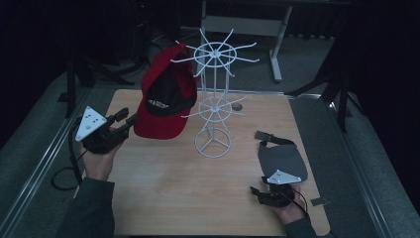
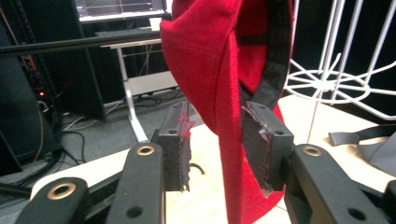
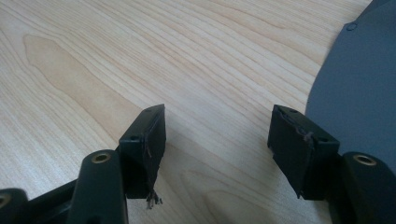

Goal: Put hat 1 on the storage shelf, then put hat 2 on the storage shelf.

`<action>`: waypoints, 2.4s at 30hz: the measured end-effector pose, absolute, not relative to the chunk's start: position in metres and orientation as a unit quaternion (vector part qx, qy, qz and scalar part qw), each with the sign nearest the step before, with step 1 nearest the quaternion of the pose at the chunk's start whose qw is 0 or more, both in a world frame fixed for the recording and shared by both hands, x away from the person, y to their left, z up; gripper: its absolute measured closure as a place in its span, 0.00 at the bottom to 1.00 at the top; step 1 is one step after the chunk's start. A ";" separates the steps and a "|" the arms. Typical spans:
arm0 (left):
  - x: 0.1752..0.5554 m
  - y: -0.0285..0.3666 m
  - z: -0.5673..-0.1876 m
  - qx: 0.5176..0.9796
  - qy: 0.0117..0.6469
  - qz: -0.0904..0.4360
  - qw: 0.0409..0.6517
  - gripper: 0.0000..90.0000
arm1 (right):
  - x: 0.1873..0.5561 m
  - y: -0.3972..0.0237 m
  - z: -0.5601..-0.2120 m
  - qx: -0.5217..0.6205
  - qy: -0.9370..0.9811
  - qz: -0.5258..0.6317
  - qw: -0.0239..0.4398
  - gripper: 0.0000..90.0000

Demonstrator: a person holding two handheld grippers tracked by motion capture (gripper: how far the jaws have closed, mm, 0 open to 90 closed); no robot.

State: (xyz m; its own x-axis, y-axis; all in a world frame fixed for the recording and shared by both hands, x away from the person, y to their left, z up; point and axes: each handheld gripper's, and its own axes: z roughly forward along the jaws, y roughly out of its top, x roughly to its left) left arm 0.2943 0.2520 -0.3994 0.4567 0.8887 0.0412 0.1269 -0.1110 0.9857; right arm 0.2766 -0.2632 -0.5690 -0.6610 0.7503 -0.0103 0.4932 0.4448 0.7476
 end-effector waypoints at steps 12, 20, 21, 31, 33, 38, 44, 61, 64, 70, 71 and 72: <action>0.287 0.249 -0.401 0.668 0.389 0.336 0.538 0.67 | 0.276 -0.264 -0.569 0.376 0.831 0.372 0.173 0.46; 0.285 0.248 -0.405 0.676 0.389 0.327 0.534 0.68 | 0.278 -0.265 -0.564 0.388 0.832 0.356 0.174 0.66; 0.285 0.248 -0.405 0.677 0.389 0.327 0.533 0.68 | 0.278 -0.263 -0.561 0.384 0.837 0.342 0.189 0.77; 0.285 0.249 -0.410 0.682 0.394 0.321 0.525 0.68 | 0.292 -0.267 -0.547 0.379 0.846 0.314 0.207 1.00; 0.285 0.250 -0.412 0.681 0.397 0.319 0.526 0.68 | 0.298 -0.271 -0.544 0.385 0.841 0.314 0.213 1.00; 0.286 0.252 -0.415 0.680 0.402 0.316 0.526 0.68 | 0.315 -0.281 -0.531 0.398 0.831 0.314 0.230 1.00; 0.286 0.253 -0.417 0.680 0.404 0.313 0.527 0.67 | 0.338 -0.288 -0.513 0.408 0.820 0.318 0.246 1.00; 0.285 0.256 -0.419 0.678 0.406 0.310 0.528 0.67 | 0.412 -0.258 -0.508 0.449 0.810 0.286 0.245 1.00; 0.285 0.257 -0.419 0.677 0.407 0.310 0.529 0.67 | 0.419 -0.255 -0.514 0.455 0.816 0.258 0.246 1.00; 0.286 0.257 -0.421 0.677 0.408 0.309 0.529 0.67 | 0.418 -0.252 -0.519 0.459 0.825 0.234 0.233 1.00; 0.286 0.256 -0.421 0.678 0.407 0.308 0.529 0.67 | 0.417 -0.252 -0.519 0.459 0.827 0.232 0.228 1.00; 0.286 0.256 -0.421 0.678 0.407 0.307 0.529 0.67 | 0.416 -0.252 -0.520 0.459 0.829 0.231 0.222 1.00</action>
